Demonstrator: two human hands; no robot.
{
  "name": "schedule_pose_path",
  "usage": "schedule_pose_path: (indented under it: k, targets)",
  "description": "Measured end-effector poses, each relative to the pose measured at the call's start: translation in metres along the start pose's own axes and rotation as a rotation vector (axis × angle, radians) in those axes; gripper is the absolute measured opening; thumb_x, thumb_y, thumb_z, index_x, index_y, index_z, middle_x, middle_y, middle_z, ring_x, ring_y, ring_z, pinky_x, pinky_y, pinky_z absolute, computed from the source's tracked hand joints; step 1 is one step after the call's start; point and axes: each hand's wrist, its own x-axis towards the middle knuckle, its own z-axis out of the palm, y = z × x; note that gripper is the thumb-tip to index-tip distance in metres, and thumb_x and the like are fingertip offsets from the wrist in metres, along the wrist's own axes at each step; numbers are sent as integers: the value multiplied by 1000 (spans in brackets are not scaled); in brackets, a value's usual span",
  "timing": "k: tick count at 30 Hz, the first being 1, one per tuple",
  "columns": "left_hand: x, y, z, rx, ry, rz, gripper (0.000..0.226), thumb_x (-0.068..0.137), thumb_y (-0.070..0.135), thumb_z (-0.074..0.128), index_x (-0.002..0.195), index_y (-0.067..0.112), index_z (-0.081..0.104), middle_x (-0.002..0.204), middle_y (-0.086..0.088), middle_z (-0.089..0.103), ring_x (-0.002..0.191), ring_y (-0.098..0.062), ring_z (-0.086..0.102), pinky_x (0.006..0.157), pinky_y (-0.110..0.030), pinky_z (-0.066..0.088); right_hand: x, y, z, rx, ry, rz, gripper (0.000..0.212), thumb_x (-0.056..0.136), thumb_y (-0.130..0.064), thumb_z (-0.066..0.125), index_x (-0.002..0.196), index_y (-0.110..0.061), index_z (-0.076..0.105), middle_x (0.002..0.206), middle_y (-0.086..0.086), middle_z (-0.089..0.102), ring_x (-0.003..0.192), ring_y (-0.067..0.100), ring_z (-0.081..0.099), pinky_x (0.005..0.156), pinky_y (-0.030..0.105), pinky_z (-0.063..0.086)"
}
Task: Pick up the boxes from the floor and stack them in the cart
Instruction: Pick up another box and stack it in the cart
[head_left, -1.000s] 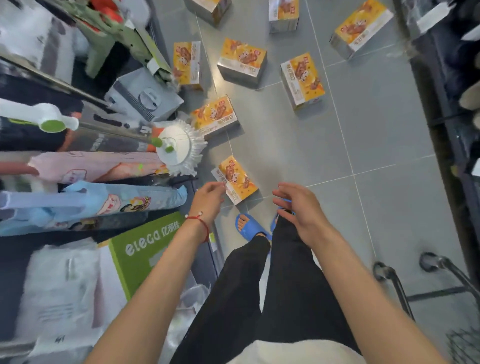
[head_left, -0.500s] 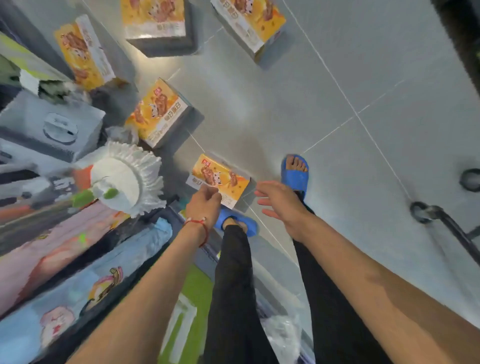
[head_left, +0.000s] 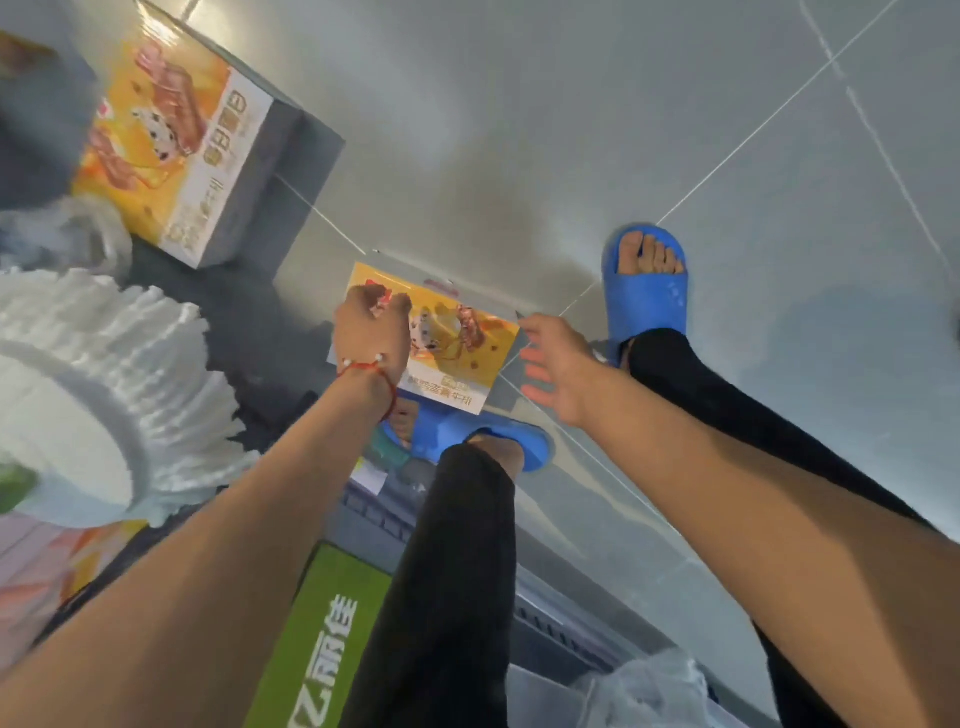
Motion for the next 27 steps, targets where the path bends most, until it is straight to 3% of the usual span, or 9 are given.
schedule_pose_path:
  k: [3, 6, 9, 11, 13, 16, 22, 24, 27]
  targets:
    - [46, -6, 7, -10, 61, 20, 56, 87, 40, 62, 135, 14, 54, 137, -8, 56, 124, -26, 55, 106, -36, 42, 46, 0, 17, -19, 33, 54, 29, 99, -39, 58, 123, -21, 56, 127, 5, 55, 116, 25, 53, 106, 42, 42]
    - [89, -13, 16, 33, 70, 15, 73, 84, 52, 61, 142, 12, 47, 144, -9, 51, 131, -29, 50, 110, -42, 39, 89, 2, 30, -48, 116, 56, 54, 96, -48, 59, 139, -17, 51, 145, 10, 53, 120, 30, 52, 97, 42, 40]
    - [122, -23, 27, 81, 21, -39, 72, 91, 53, 56, 148, 13, 39, 147, -11, 48, 133, -33, 47, 108, -40, 37, 129, 6, 41, -4, 103, 92, 62, 95, -58, 56, 143, -20, 51, 140, 7, 58, 110, 28, 55, 90, 48, 41]
    - [135, -28, 33, 131, 3, -54, 67, 93, 53, 52, 148, 16, 39, 145, -13, 50, 131, -35, 48, 105, -41, 38, 145, 6, 45, 39, 56, 118, 55, 96, -61, 52, 131, -20, 58, 125, 7, 68, 98, 27, 65, 81, 48, 49]
    - [141, -32, 36, 163, 31, -45, 63, 93, 52, 52, 146, 19, 44, 141, -14, 54, 128, -36, 50, 105, -42, 39, 152, 4, 49, 58, 35, 120, 37, 103, -52, 48, 106, -17, 61, 103, 11, 71, 77, 27, 67, 65, 43, 55]
    - [139, -33, 34, 149, 73, -35, 62, 90, 51, 53, 144, 22, 49, 136, -12, 58, 126, -35, 53, 107, -42, 42, 154, 3, 53, 42, 13, 138, 26, 102, -35, 51, 96, -14, 64, 105, 16, 77, 71, 28, 71, 55, 37, 58]
    - [98, -37, 10, -17, 114, 25, 37, 88, 42, 53, 121, 30, 65, 98, 1, 66, 105, -28, 61, 95, -37, 49, 124, 5, 51, 98, 121, -58, 31, 87, -46, 63, 105, -21, 63, 111, 13, 76, 96, 34, 75, 84, 58, 61]
    - [78, -34, 2, -137, 118, 28, 37, 87, 37, 53, 121, 31, 67, 98, 4, 68, 100, -24, 62, 87, -29, 49, 101, -2, 46, 79, 213, -187, 36, 79, -48, 66, 104, -23, 61, 109, 10, 74, 94, 31, 73, 84, 51, 63]
    - [51, -29, -7, -312, 74, 5, 39, 77, 37, 52, 112, 42, 68, 100, 8, 70, 99, -22, 64, 85, -32, 51, 72, -13, 34, 10, 279, -392, 17, 95, -39, 66, 100, -23, 62, 91, 0, 72, 79, 16, 69, 71, 26, 61]
